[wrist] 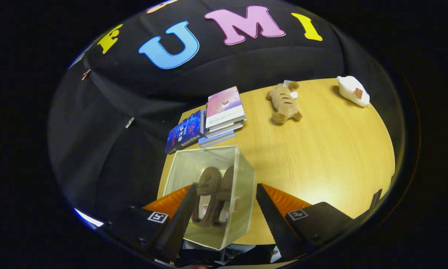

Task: Open the storage box then place both shoes into the box .Put the left shoe in first, then the right shoe, with the right side of both shoes facing outward in a uniform manner.

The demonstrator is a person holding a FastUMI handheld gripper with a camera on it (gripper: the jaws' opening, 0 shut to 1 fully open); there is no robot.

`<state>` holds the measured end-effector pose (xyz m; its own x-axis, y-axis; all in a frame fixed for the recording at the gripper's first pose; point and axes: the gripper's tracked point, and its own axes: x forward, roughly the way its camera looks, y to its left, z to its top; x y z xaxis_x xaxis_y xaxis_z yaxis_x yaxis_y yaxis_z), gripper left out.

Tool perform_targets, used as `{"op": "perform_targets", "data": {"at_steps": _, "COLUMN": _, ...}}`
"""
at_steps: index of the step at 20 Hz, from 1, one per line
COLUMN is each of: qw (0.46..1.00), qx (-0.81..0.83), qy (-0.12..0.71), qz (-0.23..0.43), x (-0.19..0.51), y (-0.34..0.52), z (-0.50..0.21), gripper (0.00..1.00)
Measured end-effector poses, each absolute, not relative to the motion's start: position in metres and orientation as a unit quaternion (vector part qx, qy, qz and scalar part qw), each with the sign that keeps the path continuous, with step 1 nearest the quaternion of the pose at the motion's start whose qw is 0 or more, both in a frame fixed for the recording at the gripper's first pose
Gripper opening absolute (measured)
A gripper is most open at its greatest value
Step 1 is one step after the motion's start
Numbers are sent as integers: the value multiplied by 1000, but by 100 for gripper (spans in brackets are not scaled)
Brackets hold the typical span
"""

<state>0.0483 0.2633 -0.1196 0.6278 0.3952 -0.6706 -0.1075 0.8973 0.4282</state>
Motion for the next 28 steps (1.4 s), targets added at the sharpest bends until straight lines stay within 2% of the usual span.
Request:
{"op": "perform_targets", "data": {"at_steps": 11, "qw": 936, "qx": 120, "qy": 306, "qz": 129, "x": 65, "y": 128, "z": -82, "gripper": 99}}
{"op": "perform_targets", "data": {"at_steps": 18, "qw": 976, "qx": 34, "qy": 182, "qz": 117, "x": 69, "y": 39, "z": -28, "gripper": 99}}
{"op": "perform_targets", "data": {"at_steps": 22, "qw": 990, "qx": -3, "qy": 121, "qz": 72, "x": 71, "y": -17, "z": -7, "gripper": 99}}
{"op": "perform_targets", "data": {"at_steps": 28, "qw": 995, "qx": 2, "qy": 23, "qz": 97, "x": 68, "y": -39, "z": 28, "gripper": 99}}
